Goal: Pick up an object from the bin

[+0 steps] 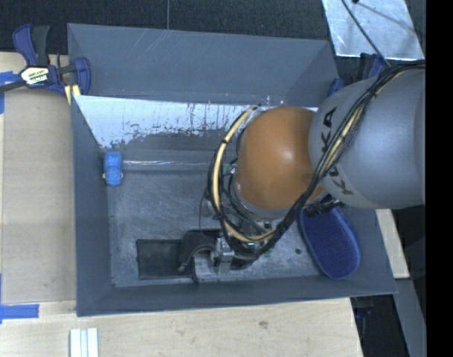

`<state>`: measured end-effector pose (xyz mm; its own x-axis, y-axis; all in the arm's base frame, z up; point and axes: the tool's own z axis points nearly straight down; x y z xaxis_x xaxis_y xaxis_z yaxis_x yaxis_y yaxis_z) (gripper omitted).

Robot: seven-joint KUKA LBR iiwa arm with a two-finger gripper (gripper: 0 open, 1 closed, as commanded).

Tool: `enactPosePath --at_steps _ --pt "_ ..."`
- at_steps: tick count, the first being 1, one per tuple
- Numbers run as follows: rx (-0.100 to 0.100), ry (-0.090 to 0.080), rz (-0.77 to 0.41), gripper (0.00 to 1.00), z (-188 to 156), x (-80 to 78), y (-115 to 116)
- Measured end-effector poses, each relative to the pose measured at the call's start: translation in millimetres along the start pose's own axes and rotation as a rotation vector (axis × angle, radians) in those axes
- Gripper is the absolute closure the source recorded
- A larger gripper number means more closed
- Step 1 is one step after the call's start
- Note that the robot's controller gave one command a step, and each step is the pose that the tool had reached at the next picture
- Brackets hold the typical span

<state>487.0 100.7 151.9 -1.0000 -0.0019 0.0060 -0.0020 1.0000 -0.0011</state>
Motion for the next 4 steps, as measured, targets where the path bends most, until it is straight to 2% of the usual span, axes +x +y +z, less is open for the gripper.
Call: enactPosePath --at_steps 1,2,3,4 --pt "-0.001 -0.002 0.057 0.00 85.9 0.0 1.0" --pt "-0.003 -0.013 0.059 1.00 80.9 -3.5 1.5" --pt "-0.001 -0.006 0.013 1.00 52.1 -2.4 -0.8" --pt "-0.002 -0.013 -0.009 1.00 -54.9 -20.8 -5.3"
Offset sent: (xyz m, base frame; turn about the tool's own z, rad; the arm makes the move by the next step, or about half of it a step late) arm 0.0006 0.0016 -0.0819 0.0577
